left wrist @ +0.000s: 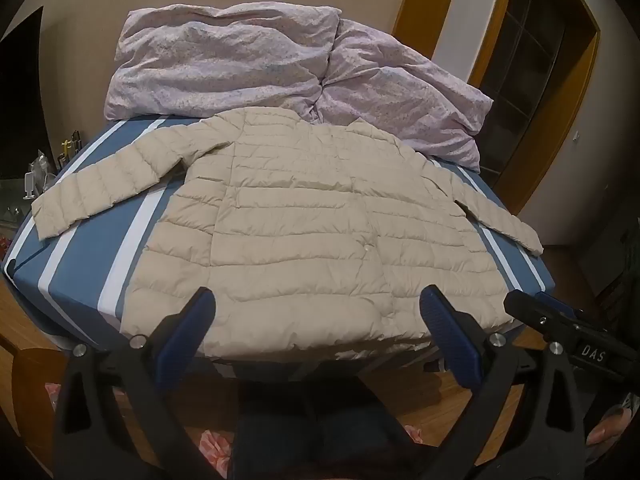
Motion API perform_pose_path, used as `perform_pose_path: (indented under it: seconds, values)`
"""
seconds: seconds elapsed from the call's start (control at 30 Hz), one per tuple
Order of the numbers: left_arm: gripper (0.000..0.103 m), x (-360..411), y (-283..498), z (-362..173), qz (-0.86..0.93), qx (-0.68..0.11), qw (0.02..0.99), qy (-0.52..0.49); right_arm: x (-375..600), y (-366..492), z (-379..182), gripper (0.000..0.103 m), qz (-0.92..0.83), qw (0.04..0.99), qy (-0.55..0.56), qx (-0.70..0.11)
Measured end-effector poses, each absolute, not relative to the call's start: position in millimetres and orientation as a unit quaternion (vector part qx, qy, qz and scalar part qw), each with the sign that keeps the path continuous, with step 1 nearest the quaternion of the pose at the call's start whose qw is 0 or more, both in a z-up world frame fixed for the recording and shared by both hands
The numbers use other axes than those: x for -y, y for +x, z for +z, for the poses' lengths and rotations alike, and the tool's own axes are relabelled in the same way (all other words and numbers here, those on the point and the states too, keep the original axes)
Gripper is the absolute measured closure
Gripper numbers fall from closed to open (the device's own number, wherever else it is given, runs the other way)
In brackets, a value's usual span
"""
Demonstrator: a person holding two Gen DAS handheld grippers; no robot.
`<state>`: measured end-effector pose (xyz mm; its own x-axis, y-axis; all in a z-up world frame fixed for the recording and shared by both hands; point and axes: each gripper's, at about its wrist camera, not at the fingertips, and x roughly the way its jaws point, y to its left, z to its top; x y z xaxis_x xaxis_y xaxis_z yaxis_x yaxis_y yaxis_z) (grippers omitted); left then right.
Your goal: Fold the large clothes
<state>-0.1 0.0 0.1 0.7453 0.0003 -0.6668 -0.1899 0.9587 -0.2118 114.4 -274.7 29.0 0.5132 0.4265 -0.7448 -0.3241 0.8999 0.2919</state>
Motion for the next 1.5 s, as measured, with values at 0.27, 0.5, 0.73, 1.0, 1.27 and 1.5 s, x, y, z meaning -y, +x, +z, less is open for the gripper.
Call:
perform_pose_path:
  seconds: [0.27,0.5,0.73,1.0,1.27,1.5]
  values:
    - [0.002,-0.6,-0.1,-0.2,0.051,-0.355,0.924,-0.135,273.6,115.0,27.9,0.001,0.217,0.867,0.058,-0.446]
    - [0.002,0.2,0.0,-0.1,0.052,-0.356,0.923,-0.133,272.7,115.5,27.2,0.001,0.216,0.866,0.058,-0.447]
    - [0.002,0.1,0.2,-0.1,0.052,-0.357,0.923,-0.134,272.0,116.1,26.3,0.001,0.216,0.866,0.058,-0.448]
    - [0.002,0.0,0.2,-0.2,0.052,-0.357,0.923,-0.134,271.7,116.4,25.8,0.001,0.216,0.866,0.057,-0.448]
    - [0.002,0.0,0.2,-0.2,0.052,-0.357,0.923,-0.134,271.7,116.7,25.5,0.001,0.215,0.865,0.057,-0.449]
    - [0.002,0.0,0.2,-0.2,0.052,-0.357,0.923,-0.134,271.4,116.7,25.4,0.001,0.216,0.865,0.057,-0.449]
